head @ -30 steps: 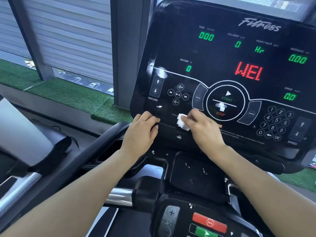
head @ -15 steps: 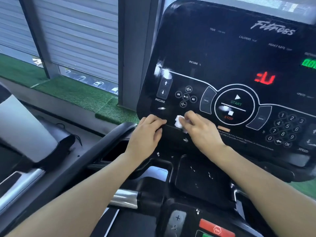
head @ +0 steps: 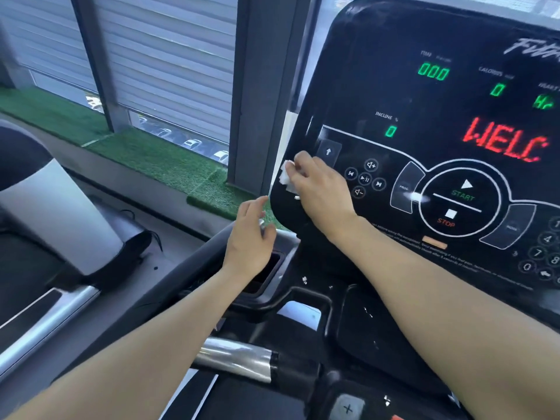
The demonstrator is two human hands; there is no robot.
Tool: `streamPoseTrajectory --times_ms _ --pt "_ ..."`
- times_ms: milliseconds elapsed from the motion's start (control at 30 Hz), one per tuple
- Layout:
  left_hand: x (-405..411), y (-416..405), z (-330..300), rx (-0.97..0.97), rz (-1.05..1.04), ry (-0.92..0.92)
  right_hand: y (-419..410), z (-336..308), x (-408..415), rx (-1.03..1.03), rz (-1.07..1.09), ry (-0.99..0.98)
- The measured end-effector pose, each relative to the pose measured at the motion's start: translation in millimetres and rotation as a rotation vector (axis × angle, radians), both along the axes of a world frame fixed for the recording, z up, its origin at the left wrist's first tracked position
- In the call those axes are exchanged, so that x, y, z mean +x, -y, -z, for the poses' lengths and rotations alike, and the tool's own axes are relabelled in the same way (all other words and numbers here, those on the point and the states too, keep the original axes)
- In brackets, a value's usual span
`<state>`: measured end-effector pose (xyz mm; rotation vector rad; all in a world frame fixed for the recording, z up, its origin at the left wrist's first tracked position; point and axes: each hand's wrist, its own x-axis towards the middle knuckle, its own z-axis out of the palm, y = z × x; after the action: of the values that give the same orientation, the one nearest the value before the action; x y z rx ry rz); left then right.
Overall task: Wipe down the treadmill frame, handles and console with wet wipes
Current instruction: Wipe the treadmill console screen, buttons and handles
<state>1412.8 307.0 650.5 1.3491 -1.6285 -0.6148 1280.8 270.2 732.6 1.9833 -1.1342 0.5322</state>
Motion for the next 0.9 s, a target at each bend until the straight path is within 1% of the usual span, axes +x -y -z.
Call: streamPoseTrajectory --times_ms 67,133,200,233,267,300,333,433,467,500,533,600,633,733,767,900 --pt "-1.1 0.1 1.7 0.001 0.01 -0.024 3.3 3.8 1.8 0.035 -0.012 0.008" --pt "-1.2 -1.0 0.9 0.003 -0.006 -0.045 2.5 4.8 0.9 0.151 -0.082 0.001" --pt "0.5 -3.3 -1.9 0.008 -0.034 -0.057 -3.1 5.4 -1.1 0.374 -0.115 -0.071" --pt "1.6 -5.0 -3.8 0.008 -0.049 -0.065 -6.8 4.2 -3.2 0.493 -0.092 -0.105" --pt "2.5 -7.2 -5.8 0.004 -0.064 -0.07 -9.2 3.2 -6.4 0.598 -0.063 -0.097" --pt "3.1 -9.4 -7.7 -0.002 -0.075 -0.068 -12.8 1.7 -9.3 0.679 -0.047 -0.025" --pt "2.9 -11.9 -9.6 -0.008 -0.081 -0.063 -17.3 -1.3 -11.3 0.765 -0.026 0.099" --pt "-3.8 -18.1 -15.1 -0.036 -0.075 -0.053 -27.6 -8.4 -21.8 1.018 -0.002 0.585" --pt "-8.2 -19.7 -16.8 -0.052 -0.063 -0.039 -29.5 -10.5 -26.0 1.073 0.004 0.695" --pt "-13.2 -21.7 -18.5 -0.072 -0.047 -0.015 -31.6 -12.9 -29.9 1.108 0.011 0.737" --pt "-19.0 -23.8 -20.5 -0.09 -0.029 0.013 -34.5 -14.7 -33.8 1.12 0.017 0.726" --pt "-31.0 -27.9 -23.9 -0.118 0.013 0.058 -41.1 -18.7 -41.0 1.12 0.03 0.631" --pt "-37.1 -29.7 -25.2 -0.134 0.036 0.078 -43.8 -19.1 -45.6 1.121 0.029 0.617" --pt "-54.4 -32.7 -28.7 -0.195 0.092 0.172 -56.9 -19.5 -62.6 1.143 0.058 0.817" --pt "-59.1 -33.4 -29.8 -0.211 0.104 0.203 -61.4 -20.0 -67.8 1.146 0.074 0.857" --pt "-77.0 -37.7 -30.6 -0.295 0.187 0.339 -80.0 -19.0 -95.7 1.128 0.131 0.917"
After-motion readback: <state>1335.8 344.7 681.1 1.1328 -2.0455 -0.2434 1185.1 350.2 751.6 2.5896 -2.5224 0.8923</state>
